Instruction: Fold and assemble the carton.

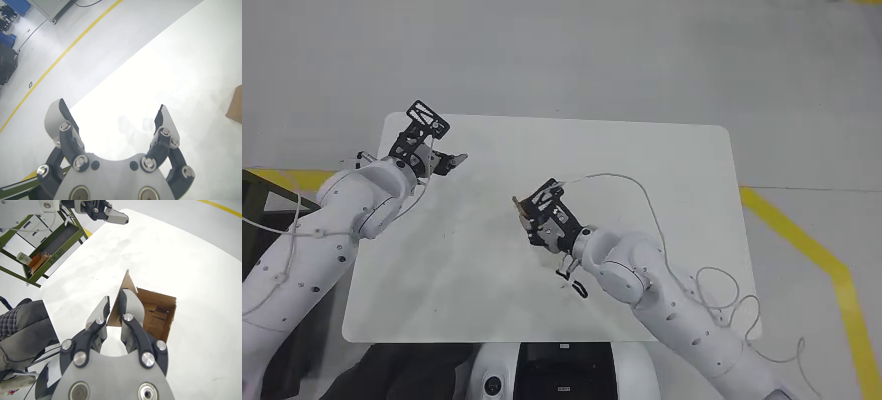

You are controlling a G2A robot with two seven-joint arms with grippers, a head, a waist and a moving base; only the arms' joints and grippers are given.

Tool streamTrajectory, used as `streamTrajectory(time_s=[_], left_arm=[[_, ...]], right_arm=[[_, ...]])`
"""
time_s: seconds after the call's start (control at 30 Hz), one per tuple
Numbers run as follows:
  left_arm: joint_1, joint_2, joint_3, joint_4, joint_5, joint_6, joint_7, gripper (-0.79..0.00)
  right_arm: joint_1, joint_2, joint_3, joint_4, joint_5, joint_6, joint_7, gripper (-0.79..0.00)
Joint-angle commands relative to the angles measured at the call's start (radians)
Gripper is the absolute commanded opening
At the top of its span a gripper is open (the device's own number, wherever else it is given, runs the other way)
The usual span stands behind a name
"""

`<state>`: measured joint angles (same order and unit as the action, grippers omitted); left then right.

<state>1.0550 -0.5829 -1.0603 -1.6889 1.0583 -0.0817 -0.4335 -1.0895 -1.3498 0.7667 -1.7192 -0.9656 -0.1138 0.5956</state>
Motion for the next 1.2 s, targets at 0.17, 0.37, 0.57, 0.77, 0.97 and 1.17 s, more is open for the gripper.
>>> streamTrajectory(time_s=[0.17,0.37,0.57,0.77,0.97,1.17], left_arm=[[0.0,0.0,0.0,0.0,0.0,0.0,0.0,0.0],[0.0,0.0,0.0,0.0,0.0,0.0,0.0,0.0],[0.0,0.0,0.0,0.0,0.0,0.0,0.0,0.0],[0.0,0.0,0.0,0.0,0.0,0.0,0.0,0.0],[0.0,0.0,0.0,0.0,0.0,0.0,0.0,0.0],[0.0,0.0,0.0,0.0,0.0,0.0,0.0,0.0]], right_arm=[[0.014,0.022,0.081,0.001,0.039,-0.173,0.068,-0.785],[0.054,0.044,0.125,0.005,0.068,-0.404,0.171,-0.785],[0.131,0.055,0.132,0.021,0.068,-0.558,0.267,-0.785],[0.174,0.063,0.144,0.026,0.041,-0.615,0.279,0.0],[0.167,0.072,0.165,0.024,0.048,-0.591,0.273,0.0],[0.058,0.081,0.216,-0.045,0.153,-0.452,0.178,0.0]])
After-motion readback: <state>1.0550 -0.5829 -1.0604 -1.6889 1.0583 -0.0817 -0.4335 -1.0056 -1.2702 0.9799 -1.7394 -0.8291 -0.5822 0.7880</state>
